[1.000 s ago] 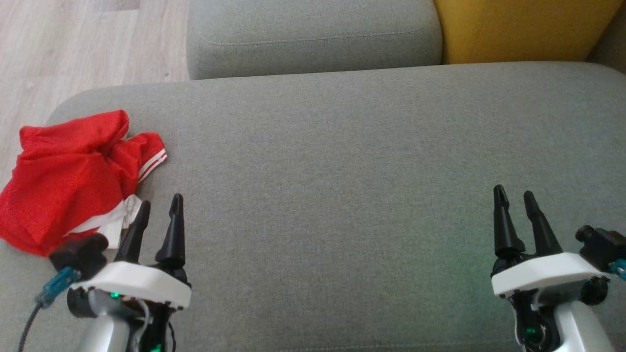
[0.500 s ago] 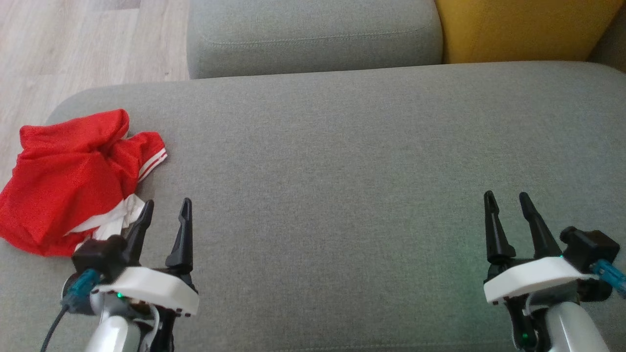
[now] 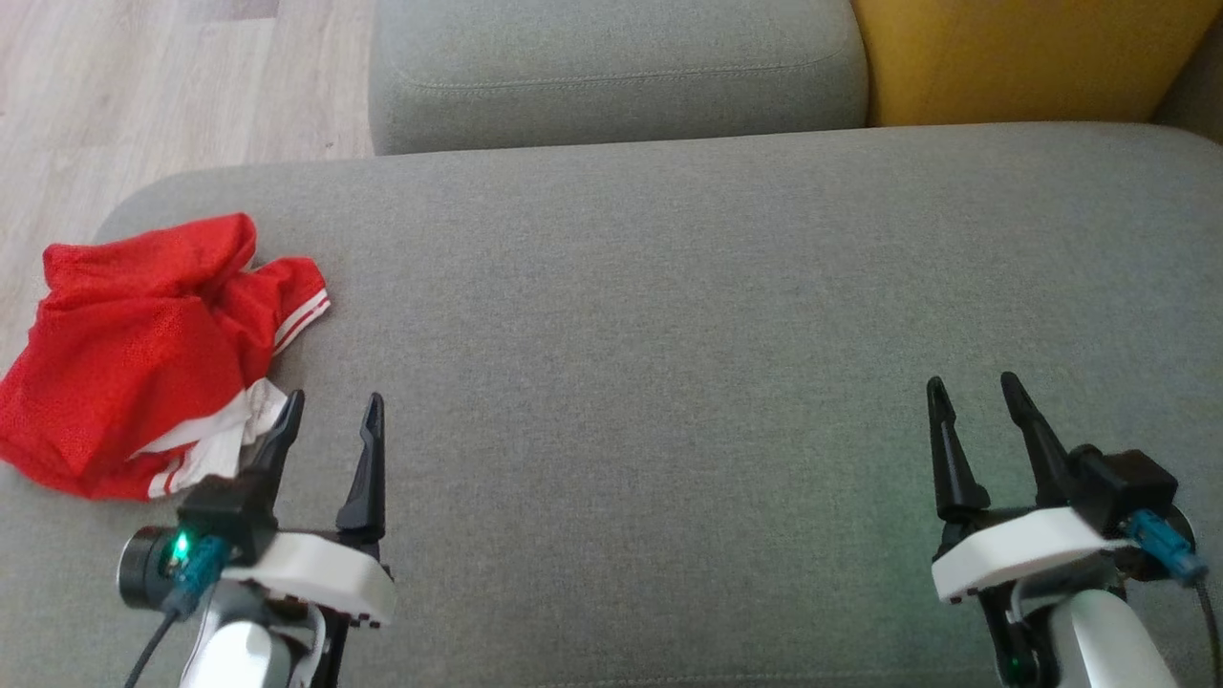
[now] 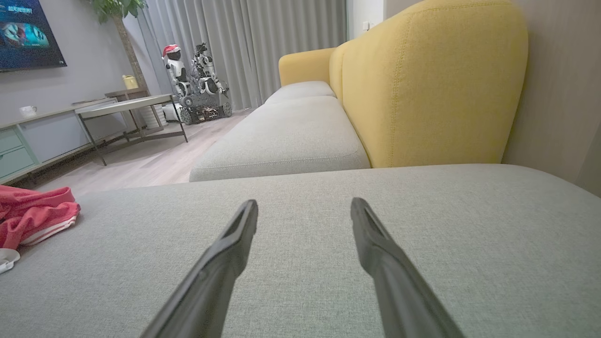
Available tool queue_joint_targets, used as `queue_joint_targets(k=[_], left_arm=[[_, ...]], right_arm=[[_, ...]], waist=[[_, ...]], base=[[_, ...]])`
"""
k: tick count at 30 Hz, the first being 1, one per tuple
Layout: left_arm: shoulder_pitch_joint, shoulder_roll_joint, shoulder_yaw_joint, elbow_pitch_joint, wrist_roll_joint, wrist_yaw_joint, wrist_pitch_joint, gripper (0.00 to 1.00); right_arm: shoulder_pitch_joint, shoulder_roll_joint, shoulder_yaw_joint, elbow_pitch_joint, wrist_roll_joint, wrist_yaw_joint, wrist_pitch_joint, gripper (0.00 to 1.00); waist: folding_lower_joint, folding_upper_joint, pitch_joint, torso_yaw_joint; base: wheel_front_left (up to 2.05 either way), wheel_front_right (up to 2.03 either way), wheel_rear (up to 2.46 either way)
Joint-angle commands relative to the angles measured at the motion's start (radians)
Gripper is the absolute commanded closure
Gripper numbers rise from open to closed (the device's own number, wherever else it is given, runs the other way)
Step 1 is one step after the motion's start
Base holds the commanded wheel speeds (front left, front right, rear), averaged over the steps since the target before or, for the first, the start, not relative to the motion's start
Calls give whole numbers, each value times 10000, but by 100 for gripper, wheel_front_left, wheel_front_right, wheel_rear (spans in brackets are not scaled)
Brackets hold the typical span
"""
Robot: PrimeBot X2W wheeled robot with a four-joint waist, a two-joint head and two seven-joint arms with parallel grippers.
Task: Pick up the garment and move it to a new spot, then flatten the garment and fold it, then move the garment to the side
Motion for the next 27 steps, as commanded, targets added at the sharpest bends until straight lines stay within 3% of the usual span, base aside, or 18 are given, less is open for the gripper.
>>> queue_joint_targets(k=[1,15,27], left_arm=[[-520,235,233,-306,304,93,-147,0],[-403,14,335,171,1285,-163,-557,0],[-369,-345,831,303,1127,-430,-561,0]], right_arm=[[-457,6,238,-282,-250,-7,-183,0],[-384,172,90,-211,-1196,-7,-353,0],[-354,229,-91,-162,-804,-7,-259,0]], waist=[[0,0,6,12],[0,0,-10,63],[0,0,2,27]], base=[[0,0,0],[0,0,0],[0,0,0]])
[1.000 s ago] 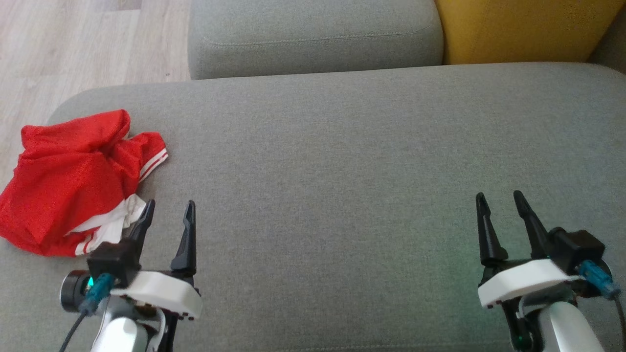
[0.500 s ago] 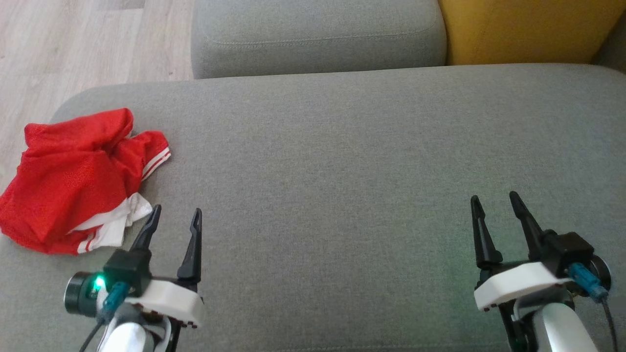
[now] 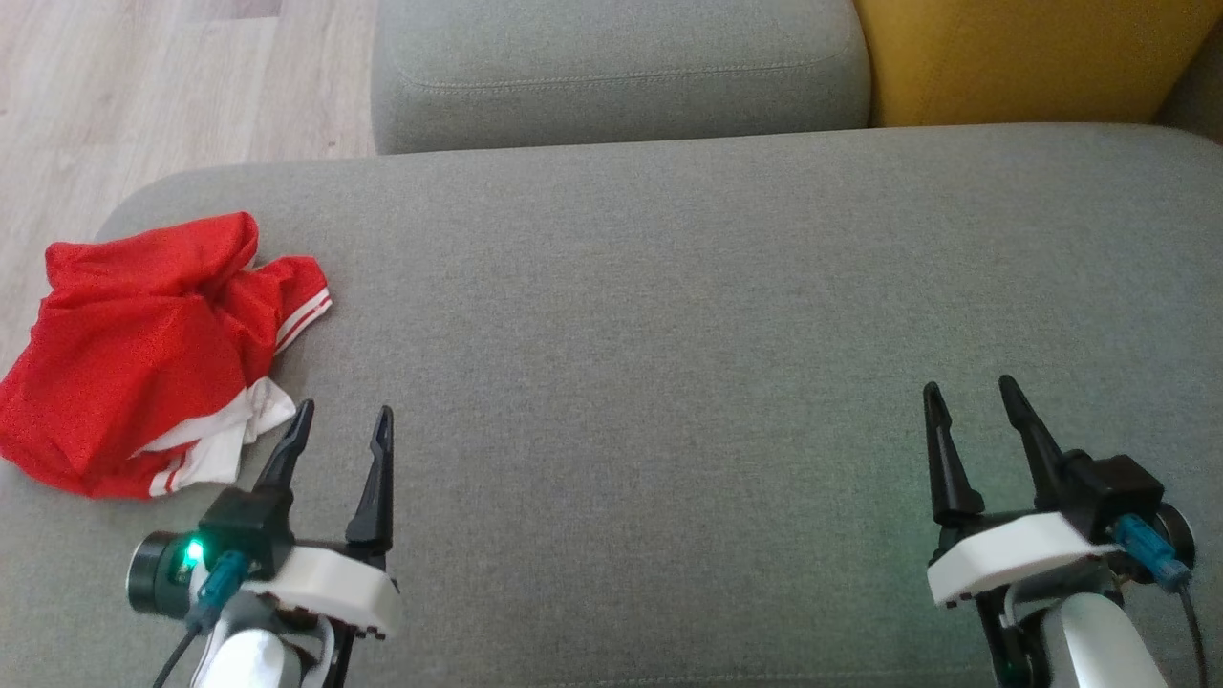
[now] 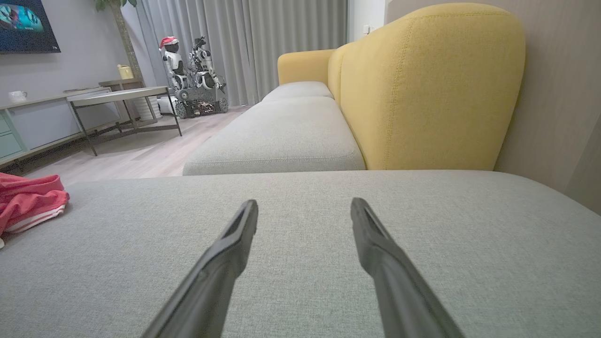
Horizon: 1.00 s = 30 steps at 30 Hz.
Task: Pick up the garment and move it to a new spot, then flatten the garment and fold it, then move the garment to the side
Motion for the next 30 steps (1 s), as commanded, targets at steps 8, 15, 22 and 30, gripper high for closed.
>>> queue_joint_targets(k=[8,15,22,30], left_arm=[[-395,-60,640,-162,118,-136,-122,0],[-430,-163,739,-116,254,-204,-122,0],[-597,-337,848,-149,208,-324,-122,0],[-639,-395,1128,-254,189,-369,-122,0]], right_arm=[[-324,-29,70,-312,-27,-7,-66,0],[-294,-27,-19,-355,-115,-7,-44,0],[-230,-25,68,-788,-216,-7,41,0],[-95,-25,393,-1448,-141,-7,204,0]], waist=[[0,0,22,8],[0,0,56,140],[0,0,73,990],[0,0,55,2680]], base=[[0,0,0],[0,0,0],[0,0,0],[0,0,0]])
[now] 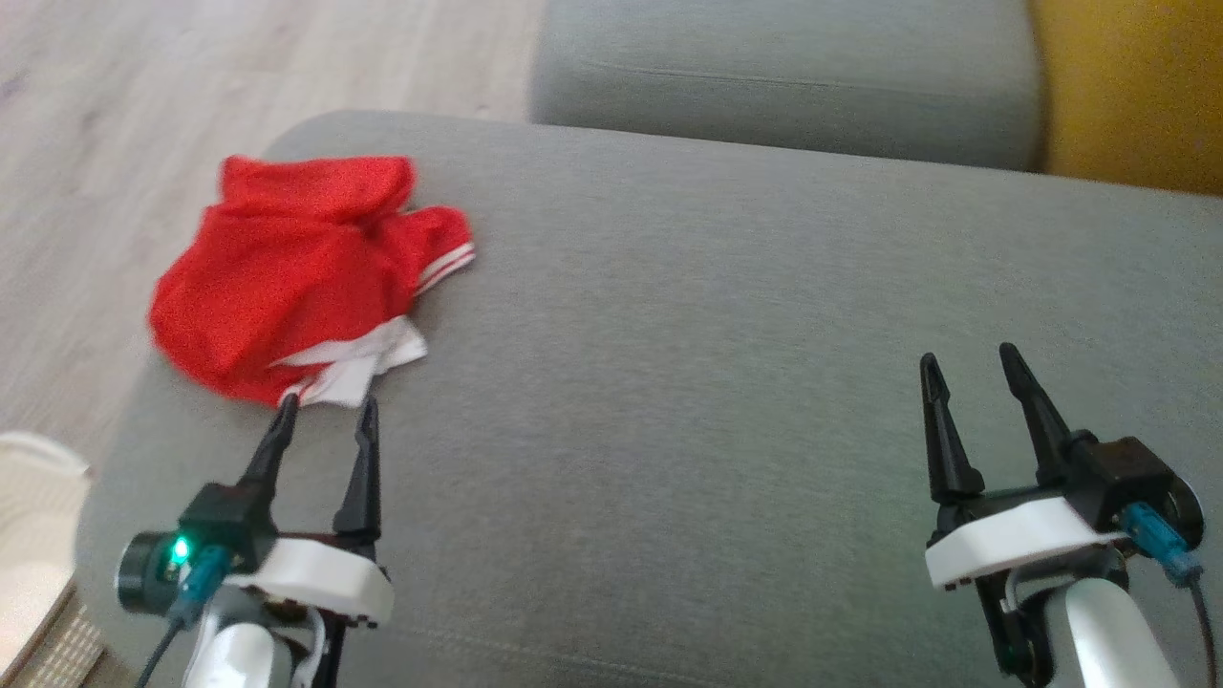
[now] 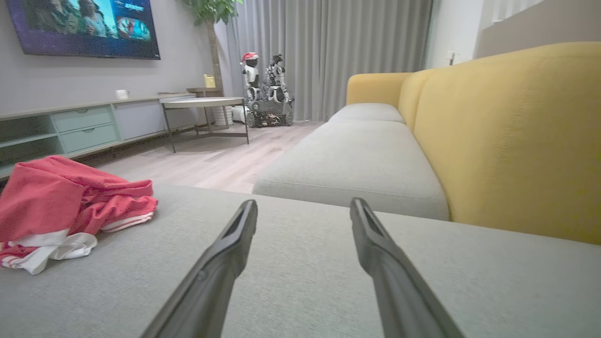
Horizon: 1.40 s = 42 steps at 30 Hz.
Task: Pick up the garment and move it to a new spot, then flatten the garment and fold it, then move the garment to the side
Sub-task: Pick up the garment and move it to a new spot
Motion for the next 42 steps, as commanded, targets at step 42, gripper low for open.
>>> queue_joint_targets(k=[42], left_arm=[[-3342,171,1958,895,-371,-86,-112,0]], right_arm=[[-807,-37,643,-1428,-228,-7,778,0]], waist=[[0,0,1989,1637]], base=[[0,0,0]])
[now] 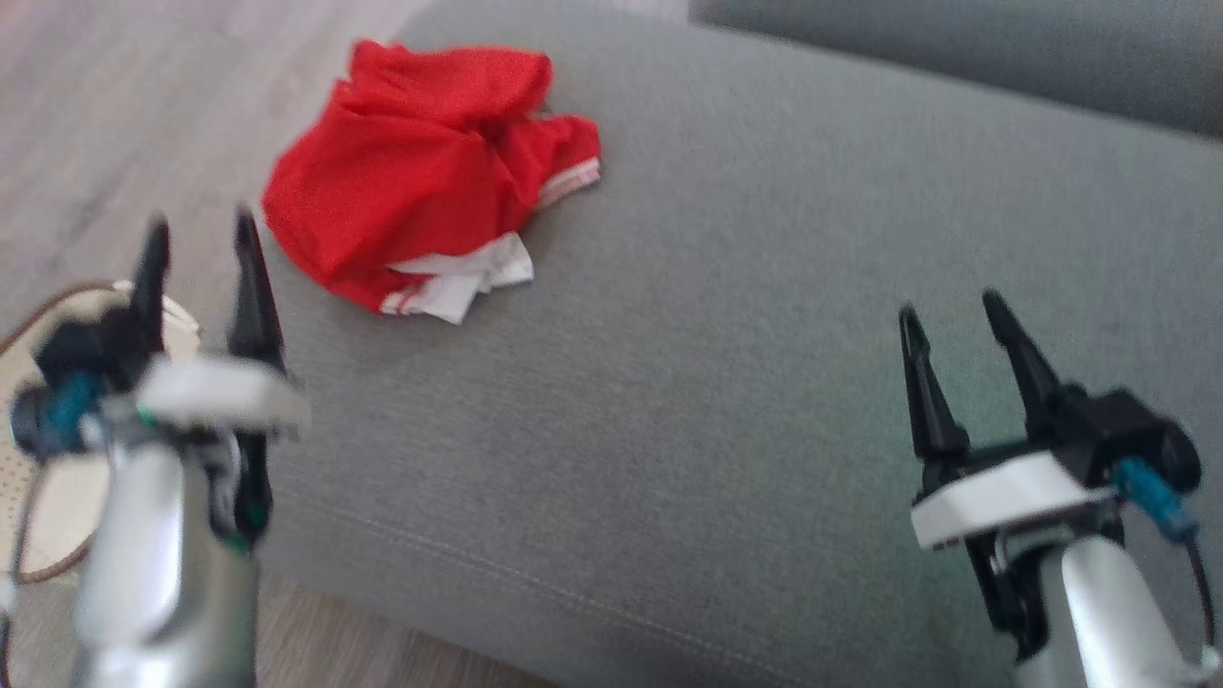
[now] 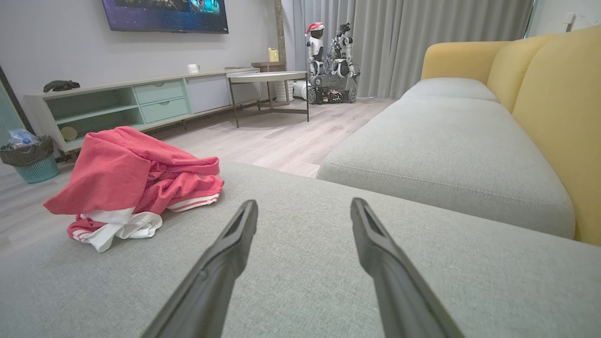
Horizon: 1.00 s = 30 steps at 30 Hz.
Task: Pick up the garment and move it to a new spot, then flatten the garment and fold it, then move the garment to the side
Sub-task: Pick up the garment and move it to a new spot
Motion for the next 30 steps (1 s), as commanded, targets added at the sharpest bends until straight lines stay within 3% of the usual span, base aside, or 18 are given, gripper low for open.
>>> queue_joint_targets(k=[1,10,17,18,19,26,30], left_arm=[[-796,318,423,-63,-129,-93,-62,0],[-4031,1291,746,3778,-794,-760,127,0],[-5375,1708,581,6098,-1281,-1152,406,0],[-5505,1749,535,6335,-1358,-1184,453,30],[-5718,1859,435,6640,-1462,-1221,390,100],[-5923,2202,244,6575,-1425,-1248,-21,100],[-5600,2325,552,5242,-1367,-1105,-71,100]], right_arm=[[-574,-43,301,-469,-122,-7,62,0],[-1339,-206,592,-794,-303,-7,319,0],[-1524,-233,515,-785,-287,-7,288,0],[-1536,-231,505,-774,-283,-7,289,0],[-1571,-226,488,-754,-282,-7,278,0],[-1596,-194,375,-637,-262,-7,135,0],[-1484,-157,176,-537,-209,-7,5,0]], waist=[[-1,-1,776,-514],[-1,-1,2147,-1652],[-1,-1,2475,-1978],[-1,-1,2493,-1987],[-1,-1,2498,-1988],[-1,-1,2120,-1912],[-1,-1,1604,-1892]], base=[[0,0,0],[0,0,0],[0,0,0],[0,0,0],[0,0,0],[0,0,0],[0,0,0]])
